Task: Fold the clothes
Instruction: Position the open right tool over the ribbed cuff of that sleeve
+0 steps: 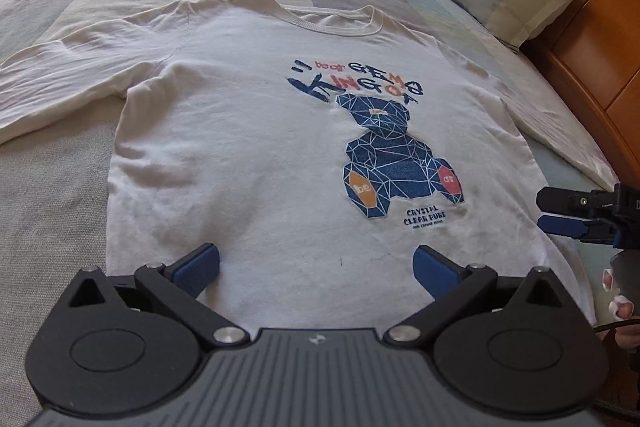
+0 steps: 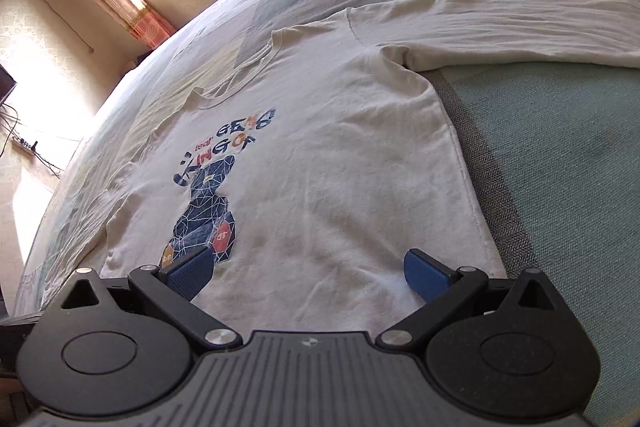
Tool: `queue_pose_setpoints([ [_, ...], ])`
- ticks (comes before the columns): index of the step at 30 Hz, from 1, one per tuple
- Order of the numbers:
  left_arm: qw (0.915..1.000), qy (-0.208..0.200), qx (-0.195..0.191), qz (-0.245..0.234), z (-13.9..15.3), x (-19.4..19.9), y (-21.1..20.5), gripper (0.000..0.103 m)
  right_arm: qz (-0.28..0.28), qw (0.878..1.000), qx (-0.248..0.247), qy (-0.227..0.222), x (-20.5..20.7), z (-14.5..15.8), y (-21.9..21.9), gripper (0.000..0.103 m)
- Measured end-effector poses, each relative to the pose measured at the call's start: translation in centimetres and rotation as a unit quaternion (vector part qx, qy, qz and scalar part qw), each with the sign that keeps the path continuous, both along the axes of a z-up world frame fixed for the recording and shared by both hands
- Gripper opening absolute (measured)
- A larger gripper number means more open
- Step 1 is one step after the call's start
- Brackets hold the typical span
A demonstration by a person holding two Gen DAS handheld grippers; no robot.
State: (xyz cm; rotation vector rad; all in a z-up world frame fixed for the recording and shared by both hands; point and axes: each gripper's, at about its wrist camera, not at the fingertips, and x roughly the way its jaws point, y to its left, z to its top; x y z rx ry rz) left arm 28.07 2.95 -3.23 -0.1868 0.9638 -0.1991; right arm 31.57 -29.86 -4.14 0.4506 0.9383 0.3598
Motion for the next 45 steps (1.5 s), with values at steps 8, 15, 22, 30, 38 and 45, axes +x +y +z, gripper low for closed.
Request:
queue_pose_setpoints([
  [8, 0.9992, 0.017, -0.004, 0.037, 2.2, 1.2, -0.1, 0.102, -0.108, 0.994, 0.021, -0.028, 0.4, 2.1, -8.7, 0.103],
  [15, 0.9998, -0.007, 0.021, 0.001, 4.3, 1.7, -2.7, 0.102, -0.268, 0.961, 0.039, -0.06, 0.5, 2.1, -18.5, 0.103],
  [22, 0.9991, 0.001, 0.041, -0.009, 4.7, 2.3, -3.8, 0.102, -0.317, 0.939, 0.022, -0.134, 4.5, 1.9, -26.6, 0.103],
  [30, 0.9984, 0.016, 0.054, 0.009, 4.4, 2.1, -3.4, 0.102, -0.354, 0.931, 0.018, -0.081, 5.5, -0.9, -33.9, 0.103],
  [38, 0.9985, 0.012, 0.053, -0.006, 4.6, 2.9, -4.6, 0.102, -0.292, 0.953, 0.024, -0.071, 5.8, 0.1, -30.6, 0.103],
  [45, 0.999, 0.008, 0.043, 0.001, 4.9, 2.4, -4.3, 0.102, -0.333, 0.938, 0.057, -0.082, 0.6, -0.7, -30.3, 0.103],
])
